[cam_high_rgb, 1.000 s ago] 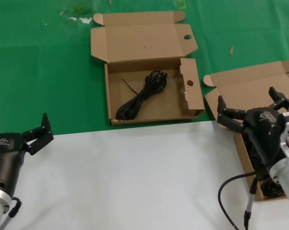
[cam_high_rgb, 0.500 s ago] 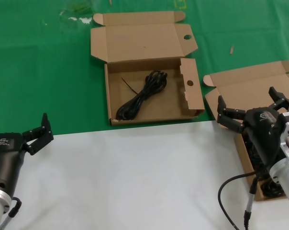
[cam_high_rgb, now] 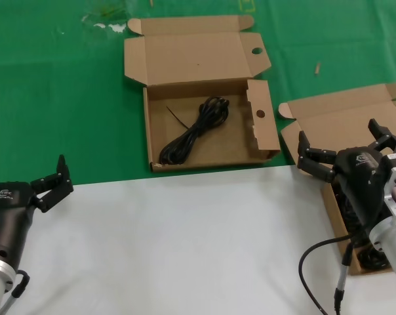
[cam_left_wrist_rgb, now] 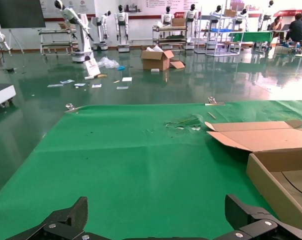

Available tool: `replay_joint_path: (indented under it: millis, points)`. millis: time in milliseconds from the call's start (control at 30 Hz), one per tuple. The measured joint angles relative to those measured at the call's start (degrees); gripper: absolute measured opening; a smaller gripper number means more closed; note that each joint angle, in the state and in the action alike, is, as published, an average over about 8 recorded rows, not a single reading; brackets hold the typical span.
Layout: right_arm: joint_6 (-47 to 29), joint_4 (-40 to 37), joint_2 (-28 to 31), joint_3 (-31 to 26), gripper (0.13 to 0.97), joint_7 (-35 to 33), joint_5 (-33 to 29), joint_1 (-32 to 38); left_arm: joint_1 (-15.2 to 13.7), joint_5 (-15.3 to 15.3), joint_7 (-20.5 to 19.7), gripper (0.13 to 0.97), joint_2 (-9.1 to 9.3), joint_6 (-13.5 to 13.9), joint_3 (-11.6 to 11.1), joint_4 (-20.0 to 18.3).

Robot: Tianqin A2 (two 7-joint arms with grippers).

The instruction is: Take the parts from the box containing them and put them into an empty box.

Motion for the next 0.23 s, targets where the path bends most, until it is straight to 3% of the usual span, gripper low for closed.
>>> replay_joint_path:
  millis: [233]
  points:
    - [0.0, 0.0, 0.0, 0.0, 0.966, 0.0, 0.0, 0.0, 0.0, 0.0, 0.0, 0.966, 0.00, 0.0, 0.0, 0.0]
